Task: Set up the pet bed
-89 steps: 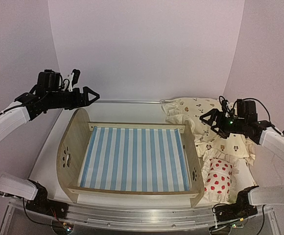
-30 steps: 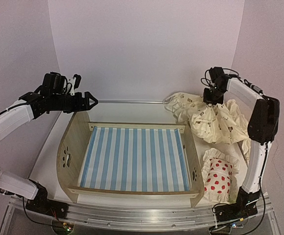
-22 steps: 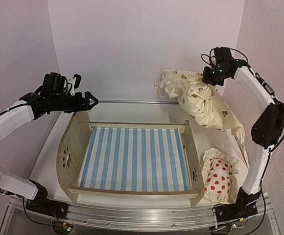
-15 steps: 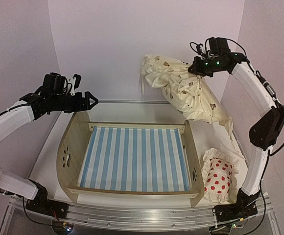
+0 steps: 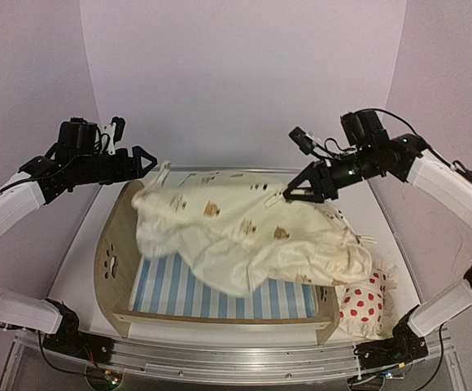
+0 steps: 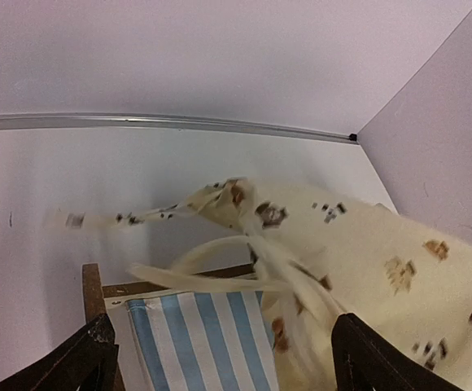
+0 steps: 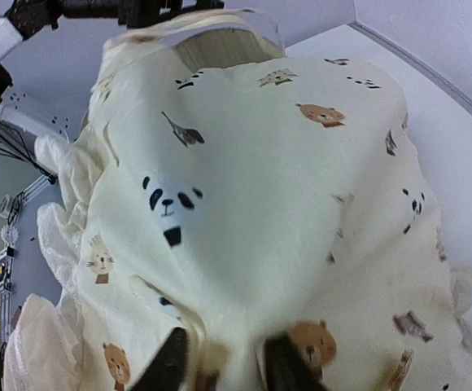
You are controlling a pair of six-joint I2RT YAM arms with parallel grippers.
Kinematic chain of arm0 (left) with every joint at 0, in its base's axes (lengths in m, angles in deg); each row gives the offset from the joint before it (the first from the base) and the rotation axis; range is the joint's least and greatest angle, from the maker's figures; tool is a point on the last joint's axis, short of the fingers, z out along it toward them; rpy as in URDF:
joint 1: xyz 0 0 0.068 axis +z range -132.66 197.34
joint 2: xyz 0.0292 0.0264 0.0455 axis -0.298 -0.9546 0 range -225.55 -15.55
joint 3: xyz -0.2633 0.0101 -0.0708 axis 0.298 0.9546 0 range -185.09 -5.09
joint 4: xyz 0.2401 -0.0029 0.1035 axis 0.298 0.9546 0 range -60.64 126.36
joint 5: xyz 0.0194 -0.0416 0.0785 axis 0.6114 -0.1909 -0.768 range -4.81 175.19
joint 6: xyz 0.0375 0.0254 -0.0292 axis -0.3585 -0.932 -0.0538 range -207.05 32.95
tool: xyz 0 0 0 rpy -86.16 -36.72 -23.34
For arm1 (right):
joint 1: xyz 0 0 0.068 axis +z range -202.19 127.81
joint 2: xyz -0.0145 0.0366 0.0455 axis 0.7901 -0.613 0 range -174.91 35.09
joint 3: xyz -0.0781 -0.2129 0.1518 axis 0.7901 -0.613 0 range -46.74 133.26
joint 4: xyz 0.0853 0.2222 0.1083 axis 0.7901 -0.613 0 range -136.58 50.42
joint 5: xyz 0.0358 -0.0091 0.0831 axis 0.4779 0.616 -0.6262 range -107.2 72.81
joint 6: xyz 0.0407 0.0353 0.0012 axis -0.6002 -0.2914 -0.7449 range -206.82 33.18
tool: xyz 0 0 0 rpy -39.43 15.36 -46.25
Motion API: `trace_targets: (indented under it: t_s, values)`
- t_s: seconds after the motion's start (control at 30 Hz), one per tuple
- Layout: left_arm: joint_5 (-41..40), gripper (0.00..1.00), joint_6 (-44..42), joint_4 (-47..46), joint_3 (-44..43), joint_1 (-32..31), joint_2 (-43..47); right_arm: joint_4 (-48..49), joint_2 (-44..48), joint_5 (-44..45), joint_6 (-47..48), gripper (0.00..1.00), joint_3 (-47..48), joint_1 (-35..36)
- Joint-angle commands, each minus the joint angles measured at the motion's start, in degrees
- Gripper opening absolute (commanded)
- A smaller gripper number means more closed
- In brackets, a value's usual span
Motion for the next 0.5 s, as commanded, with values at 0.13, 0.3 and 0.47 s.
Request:
trace_targets:
  t_s: [0.13,0.3,0.47]
  values:
    - [7.46,0.88,-0.30,1.02,-6.41,-0.64,-5.98,9.82,10.95,21.05,-9.48,0.98,-13.94,-0.50]
    - [2.73,0.87,-2.21,7.37,-12.98,-8.21,-12.34,6.39,11.20,39.69,-31.02,0.98,-13.82,-0.52]
    - [-3.60,0.87,-2.46,12.86,-16.50,-14.10,-16.04,3.78,10.93,27.66,-41.37,0.98,-16.84,-0.49]
